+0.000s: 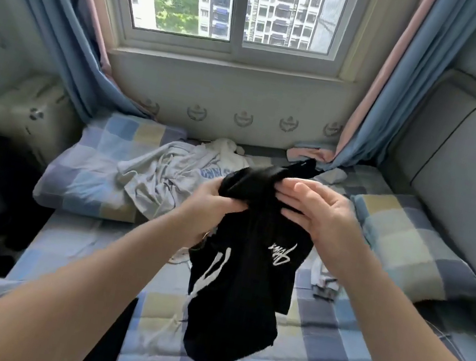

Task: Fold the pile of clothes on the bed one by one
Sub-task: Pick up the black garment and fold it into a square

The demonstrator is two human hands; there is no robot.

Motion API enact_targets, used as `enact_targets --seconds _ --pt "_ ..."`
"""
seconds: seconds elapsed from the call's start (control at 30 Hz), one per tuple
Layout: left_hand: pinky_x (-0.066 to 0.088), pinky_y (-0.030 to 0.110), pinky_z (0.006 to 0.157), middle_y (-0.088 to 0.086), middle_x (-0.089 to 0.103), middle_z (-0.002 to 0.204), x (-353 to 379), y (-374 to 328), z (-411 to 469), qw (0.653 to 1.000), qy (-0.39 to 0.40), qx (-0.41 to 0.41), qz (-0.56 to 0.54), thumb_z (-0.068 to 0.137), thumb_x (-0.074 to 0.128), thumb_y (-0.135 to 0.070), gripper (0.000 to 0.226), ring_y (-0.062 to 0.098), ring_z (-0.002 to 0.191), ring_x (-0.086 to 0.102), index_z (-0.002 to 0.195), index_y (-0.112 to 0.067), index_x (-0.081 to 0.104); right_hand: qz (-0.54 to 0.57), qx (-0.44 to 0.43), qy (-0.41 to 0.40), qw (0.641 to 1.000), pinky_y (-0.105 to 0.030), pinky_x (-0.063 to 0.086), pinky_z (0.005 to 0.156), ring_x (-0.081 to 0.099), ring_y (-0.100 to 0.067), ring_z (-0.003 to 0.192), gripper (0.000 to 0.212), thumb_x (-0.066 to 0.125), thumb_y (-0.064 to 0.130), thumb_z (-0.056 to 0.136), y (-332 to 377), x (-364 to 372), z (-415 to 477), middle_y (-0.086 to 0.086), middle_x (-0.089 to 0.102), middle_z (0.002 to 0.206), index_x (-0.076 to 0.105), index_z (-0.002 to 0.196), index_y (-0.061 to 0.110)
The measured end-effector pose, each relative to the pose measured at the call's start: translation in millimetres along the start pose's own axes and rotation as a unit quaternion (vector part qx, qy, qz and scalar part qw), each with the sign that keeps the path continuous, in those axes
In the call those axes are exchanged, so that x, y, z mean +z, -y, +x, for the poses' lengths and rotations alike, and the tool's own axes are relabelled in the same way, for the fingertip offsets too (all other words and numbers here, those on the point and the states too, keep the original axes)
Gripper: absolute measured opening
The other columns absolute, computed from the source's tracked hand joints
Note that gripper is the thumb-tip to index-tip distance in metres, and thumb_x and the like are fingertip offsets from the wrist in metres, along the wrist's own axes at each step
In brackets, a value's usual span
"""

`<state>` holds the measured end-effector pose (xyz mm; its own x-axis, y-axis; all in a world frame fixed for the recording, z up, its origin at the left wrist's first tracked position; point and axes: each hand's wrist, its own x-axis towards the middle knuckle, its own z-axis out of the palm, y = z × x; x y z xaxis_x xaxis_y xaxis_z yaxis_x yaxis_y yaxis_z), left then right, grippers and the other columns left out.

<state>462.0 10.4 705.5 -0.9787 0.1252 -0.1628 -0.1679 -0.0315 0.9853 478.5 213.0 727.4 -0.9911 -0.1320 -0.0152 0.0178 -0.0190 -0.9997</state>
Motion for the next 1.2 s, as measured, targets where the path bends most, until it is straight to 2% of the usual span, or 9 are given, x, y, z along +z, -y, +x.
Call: enact_targets --seconds 0.13,0.27,0.5,0.67,0.73,0.87,0.97,1.1,1.2 --pt "0.060 0.036 0.066 0.015 0.073 0.101 0.9 -20.9 -23.4 0.984 0.055 -0.046 -0.160 0.097 0.059 -0.005 0.028 0.027 0.086 0.073 0.124 -0.006 0.062 -0.119 0.070 0.071 0.988 -0.014 0.047 0.091 0.058 0.014 0.108 0.059 0.075 0.034 0.089 -20.6 -10.0 -30.8 0.022 0.059 0.127 0.044 0.139 0.039" --pt "0.061 0.034 0.071 0.013 0.074 0.101 21.6 -30.7 -36.1 0.980 0.069 -0.079 -0.171 0.096 0.056 -0.012 0.033 0.025 0.086 0.073 0.127 -0.005 0.063 -0.059 0.157 0.106 0.980 -0.038 0.057 0.091 0.073 -0.021 0.095 0.015 0.068 0.014 0.094 -47.5 -8.4 -58.1 -0.011 0.075 0.104 0.068 0.110 0.013" --pt "0.047 0.027 0.065 0.005 0.064 0.120 50.3 -1.8 -41.0 0.981 -0.175 -0.081 0.031 0.087 0.078 -0.030 0.052 0.017 0.098 0.062 0.131 -0.015 0.055 -0.132 0.133 -0.020 0.982 -0.049 0.055 0.097 0.072 -0.030 0.098 0.018 0.060 0.020 0.101 -26.0 -80.4 -73.8 -0.012 0.077 0.100 0.074 0.098 0.010" --pt "0.056 0.023 0.085 0.000 0.069 0.122 122.8 18.2 -76.3 0.973 0.150 -0.060 0.166 0.081 0.084 -0.026 0.050 0.009 0.104 0.069 0.125 -0.025 0.062 -0.189 0.095 0.008 0.977 -0.043 0.057 0.087 0.071 -0.024 0.086 0.026 0.055 0.025 0.103 0.7 -109.8 -83.3 -0.020 0.073 0.104 0.071 0.104 0.003" --pt "0.056 0.030 0.093 0.003 0.072 0.119 156.4 34.0 -80.3 0.971 0.192 -0.029 0.143 0.074 0.086 -0.015 0.049 0.012 0.106 0.070 0.118 -0.023 0.065 -0.174 0.078 0.015 0.982 -0.044 0.056 0.090 0.071 -0.025 0.093 0.023 0.053 0.021 0.104 2.7 -114.7 -92.7 -0.021 0.073 0.107 0.069 0.106 0.003" --pt "0.054 0.052 0.098 0.003 0.076 0.108 192.5 46.8 -72.5 0.985 0.107 0.048 0.130 0.072 0.082 -0.028 0.038 0.023 0.107 0.070 0.109 -0.023 0.074 -0.044 0.047 0.008 0.998 -0.038 0.055 0.092 0.069 -0.027 0.103 0.018 0.050 0.009 0.104 9.7 -134.3 -107.1 -0.019 0.071 0.113 0.063 0.116 0.007" --pt "0.057 0.038 0.092 -0.002 0.077 0.100 197.4 32.4 -64.5 0.987 0.062 0.060 0.134 0.092 0.071 -0.018 0.012 0.016 0.097 0.072 0.104 -0.017 0.073 0.025 0.039 -0.004 0.999 -0.034 0.054 0.084 0.070 -0.017 0.097 0.026 0.049 0.020 0.105 21.0 -156.8 -112.1 -0.007 0.071 0.113 0.055 0.131 0.022" --pt "0.058 0.035 0.088 0.001 0.077 0.101 199.7 0.5 -61.9 0.998 0.004 0.051 0.046 0.101 0.061 -0.023 0.013 0.018 0.097 0.073 0.109 -0.017 0.069 -0.087 0.077 0.041 0.992 -0.040 0.053 0.099 0.063 -0.007 0.118 0.073 0.069 0.062 0.081 12.6 -181.8 -120.8 0.011 0.063 0.132 0.039 0.144 0.041" --pt "0.058 0.041 0.092 0.006 0.077 0.106 205.1 -24.3 -61.8 1.000 -0.004 0.029 -0.010 0.103 0.058 -0.023 0.016 0.023 0.101 0.073 0.113 -0.016 0.068 -0.109 0.137 0.111 0.978 -0.027 0.054 0.093 0.065 -0.002 0.113 0.078 0.080 0.055 0.077 -7.2 -165.8 -130.8 0.018 0.064 0.130 0.040 0.143 0.043"
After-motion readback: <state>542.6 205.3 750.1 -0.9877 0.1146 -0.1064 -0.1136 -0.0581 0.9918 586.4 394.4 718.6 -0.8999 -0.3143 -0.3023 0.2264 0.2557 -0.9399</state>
